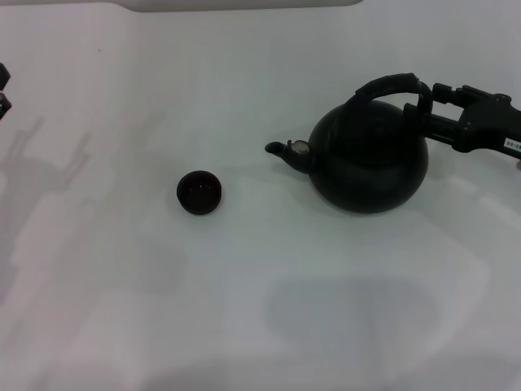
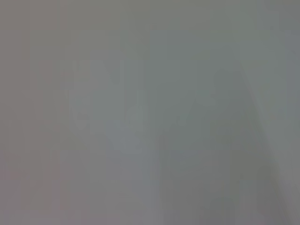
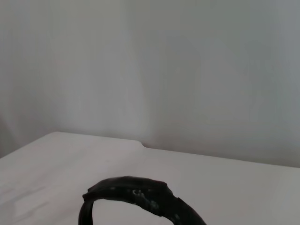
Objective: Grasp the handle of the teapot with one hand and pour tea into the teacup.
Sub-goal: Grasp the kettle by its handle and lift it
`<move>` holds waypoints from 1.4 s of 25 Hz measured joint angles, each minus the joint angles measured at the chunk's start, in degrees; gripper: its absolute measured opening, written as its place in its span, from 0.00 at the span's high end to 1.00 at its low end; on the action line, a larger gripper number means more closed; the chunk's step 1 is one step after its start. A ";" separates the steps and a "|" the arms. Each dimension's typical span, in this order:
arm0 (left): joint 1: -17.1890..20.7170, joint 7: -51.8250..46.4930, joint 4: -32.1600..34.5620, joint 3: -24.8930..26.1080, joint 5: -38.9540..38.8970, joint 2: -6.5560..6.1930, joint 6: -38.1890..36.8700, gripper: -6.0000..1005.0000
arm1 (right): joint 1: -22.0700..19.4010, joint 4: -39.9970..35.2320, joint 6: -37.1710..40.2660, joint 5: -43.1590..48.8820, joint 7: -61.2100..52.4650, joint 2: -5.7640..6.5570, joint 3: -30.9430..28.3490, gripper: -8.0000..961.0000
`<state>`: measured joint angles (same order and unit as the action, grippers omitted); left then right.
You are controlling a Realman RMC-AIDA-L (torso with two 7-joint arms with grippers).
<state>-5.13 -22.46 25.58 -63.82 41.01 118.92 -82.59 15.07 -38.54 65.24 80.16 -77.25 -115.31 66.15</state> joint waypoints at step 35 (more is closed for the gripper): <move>-0.88 0.06 -1.02 0.13 -0.11 -0.01 0.33 0.20 | -0.67 -0.43 1.40 -2.98 3.15 0.01 0.05 0.51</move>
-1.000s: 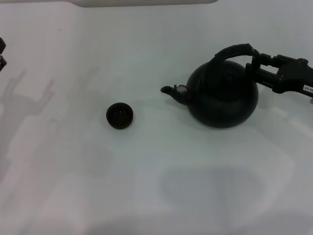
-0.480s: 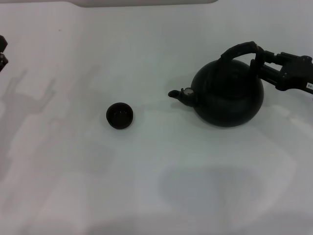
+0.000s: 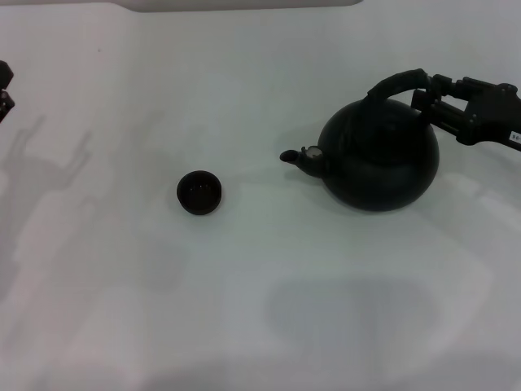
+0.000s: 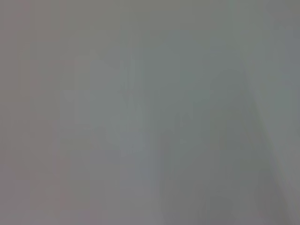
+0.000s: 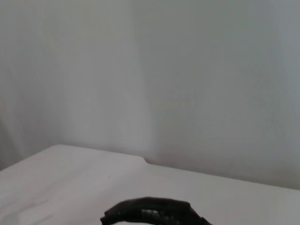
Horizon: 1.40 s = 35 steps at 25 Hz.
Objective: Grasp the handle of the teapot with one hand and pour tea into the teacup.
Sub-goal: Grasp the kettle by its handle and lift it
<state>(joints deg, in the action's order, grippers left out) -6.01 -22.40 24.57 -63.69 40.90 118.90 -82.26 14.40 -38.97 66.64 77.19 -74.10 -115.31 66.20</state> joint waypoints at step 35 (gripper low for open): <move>-0.66 1.36 -1.58 0.48 -0.12 0.02 -0.33 0.20 | 2.75 6.96 0.50 -5.25 12.38 0.00 1.15 0.82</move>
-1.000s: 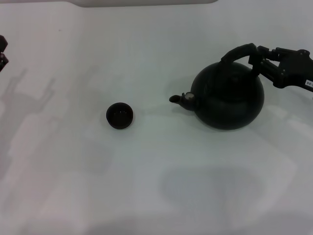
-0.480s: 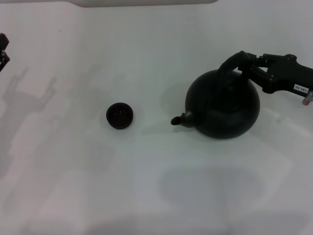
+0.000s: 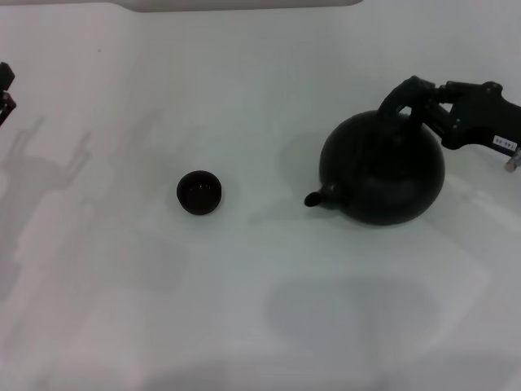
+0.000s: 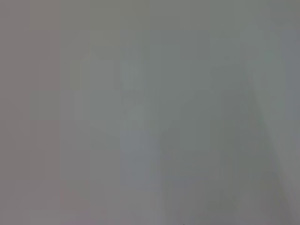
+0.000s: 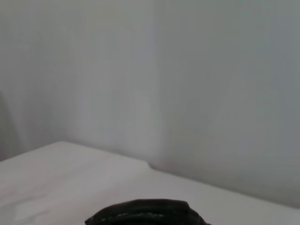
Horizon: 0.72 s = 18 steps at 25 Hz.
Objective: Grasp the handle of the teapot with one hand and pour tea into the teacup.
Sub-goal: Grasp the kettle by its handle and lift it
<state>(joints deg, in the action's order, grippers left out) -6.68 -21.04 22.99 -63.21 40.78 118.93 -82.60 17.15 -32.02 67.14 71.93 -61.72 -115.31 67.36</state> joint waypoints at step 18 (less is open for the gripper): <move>-0.69 0.12 -0.23 0.11 -0.48 -0.02 0.09 0.20 | 0.42 2.40 1.33 -5.13 11.20 -0.25 0.97 0.84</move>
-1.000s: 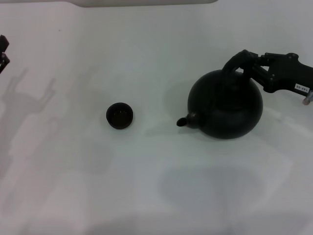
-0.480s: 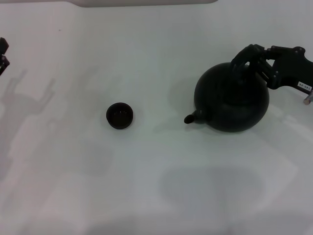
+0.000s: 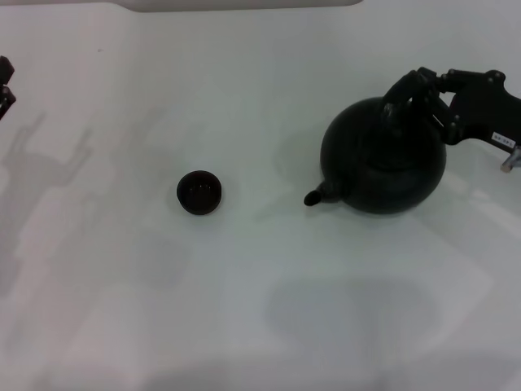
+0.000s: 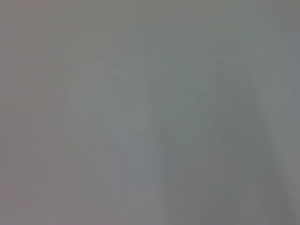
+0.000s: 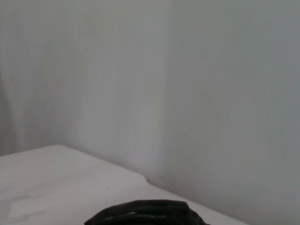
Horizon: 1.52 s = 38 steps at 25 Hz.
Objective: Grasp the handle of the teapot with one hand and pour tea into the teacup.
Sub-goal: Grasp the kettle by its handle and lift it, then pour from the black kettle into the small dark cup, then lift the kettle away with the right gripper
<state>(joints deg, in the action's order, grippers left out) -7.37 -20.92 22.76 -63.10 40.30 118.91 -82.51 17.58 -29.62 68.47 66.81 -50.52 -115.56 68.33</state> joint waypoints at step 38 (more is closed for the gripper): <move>3.59 7.30 -9.72 2.96 -0.92 -0.37 4.64 0.21 | 7.13 -9.97 -16.99 -15.11 1.65 -0.12 20.65 0.84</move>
<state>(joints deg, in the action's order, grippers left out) -3.78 -13.62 13.04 -60.14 39.37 118.54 -77.87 24.70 -39.59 51.48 51.69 -48.87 -115.68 88.98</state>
